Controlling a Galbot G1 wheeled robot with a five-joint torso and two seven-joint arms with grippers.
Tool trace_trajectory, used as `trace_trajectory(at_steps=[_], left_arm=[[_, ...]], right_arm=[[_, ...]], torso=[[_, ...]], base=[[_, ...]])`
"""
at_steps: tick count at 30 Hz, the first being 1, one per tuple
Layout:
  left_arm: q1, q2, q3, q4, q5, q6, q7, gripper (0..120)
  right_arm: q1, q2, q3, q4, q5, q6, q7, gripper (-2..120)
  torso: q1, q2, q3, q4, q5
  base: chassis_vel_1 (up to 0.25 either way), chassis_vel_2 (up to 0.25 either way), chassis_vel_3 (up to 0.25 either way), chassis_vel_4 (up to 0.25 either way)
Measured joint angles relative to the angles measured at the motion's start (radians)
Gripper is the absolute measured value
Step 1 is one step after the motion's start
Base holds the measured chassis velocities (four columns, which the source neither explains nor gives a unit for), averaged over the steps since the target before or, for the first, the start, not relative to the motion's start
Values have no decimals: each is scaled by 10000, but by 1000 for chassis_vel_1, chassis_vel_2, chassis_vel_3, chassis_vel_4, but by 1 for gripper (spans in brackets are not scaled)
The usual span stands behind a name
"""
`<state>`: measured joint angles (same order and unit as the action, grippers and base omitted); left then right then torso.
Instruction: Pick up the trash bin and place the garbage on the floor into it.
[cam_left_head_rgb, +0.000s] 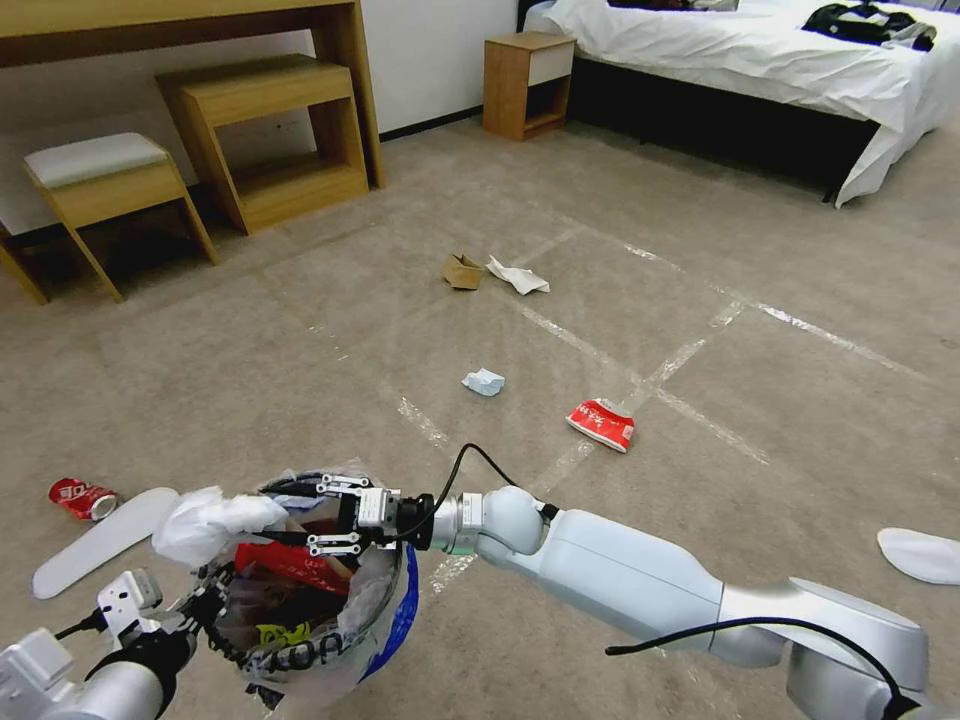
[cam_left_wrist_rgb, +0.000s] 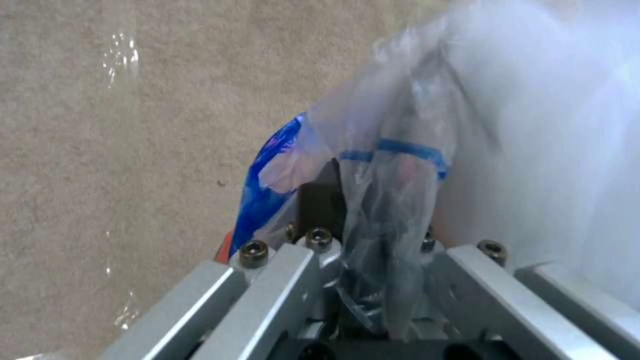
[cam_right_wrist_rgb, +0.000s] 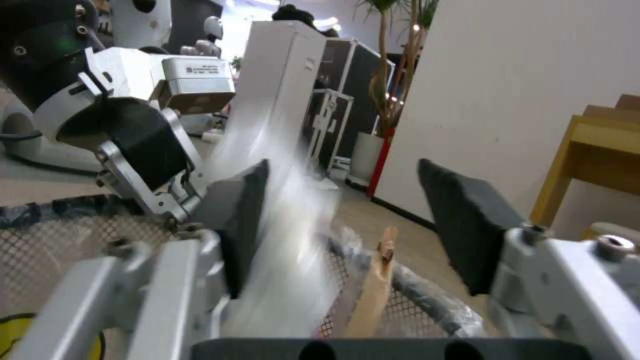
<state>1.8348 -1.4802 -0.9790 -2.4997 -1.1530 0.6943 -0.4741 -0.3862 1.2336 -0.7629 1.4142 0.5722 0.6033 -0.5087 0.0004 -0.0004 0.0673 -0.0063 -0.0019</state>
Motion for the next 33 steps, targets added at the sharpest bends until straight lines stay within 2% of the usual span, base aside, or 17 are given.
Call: trace_trajectory(at_steps=[1,3,5,7,10,20,27,33], left_arm=[[0,0,0,0,0,0,0,0],[-34,31,-32,-3,-91,0,-49,0],[-40,45,-41,-3,-115,0,-61,0],[-56,71,-72,-3,-187,0,-81,0],[-85,97,-121,11,-260,0,-115,0],[-207,198,-323,129,-608,-1,-303,0],[-219,212,-466,149,-714,23,-325,0],[-150,344,-742,169,-915,32,-325,0]], right_arm=[[0,0,0,0,0,0,0,65],[144,0,-39,1,29,0,19,77],[192,0,-52,3,46,0,21,80],[288,-17,-92,31,99,4,34,92],[380,-50,-113,61,135,28,40,98],[791,-284,-104,339,322,77,69,100],[1455,-551,708,788,720,45,237,100],[2240,-1167,1790,1060,1369,-95,1040,100]], torso=[[0,0,0,0,0],[0,-1,0,0,0],[0,-1,0,0,0],[0,0,0,0,0],[0,-1,0,0,0],[0,-1,0,0,0],[0,0,0,2,0],[1,-1,0,-1,1]], base=[[0,0,0,0],[0,0,0,0],[0,0,0,0],[0,0,0,0],[0,0,0,0],[0,0,0,0],[0,0,0,0],[0,0,0,0]])
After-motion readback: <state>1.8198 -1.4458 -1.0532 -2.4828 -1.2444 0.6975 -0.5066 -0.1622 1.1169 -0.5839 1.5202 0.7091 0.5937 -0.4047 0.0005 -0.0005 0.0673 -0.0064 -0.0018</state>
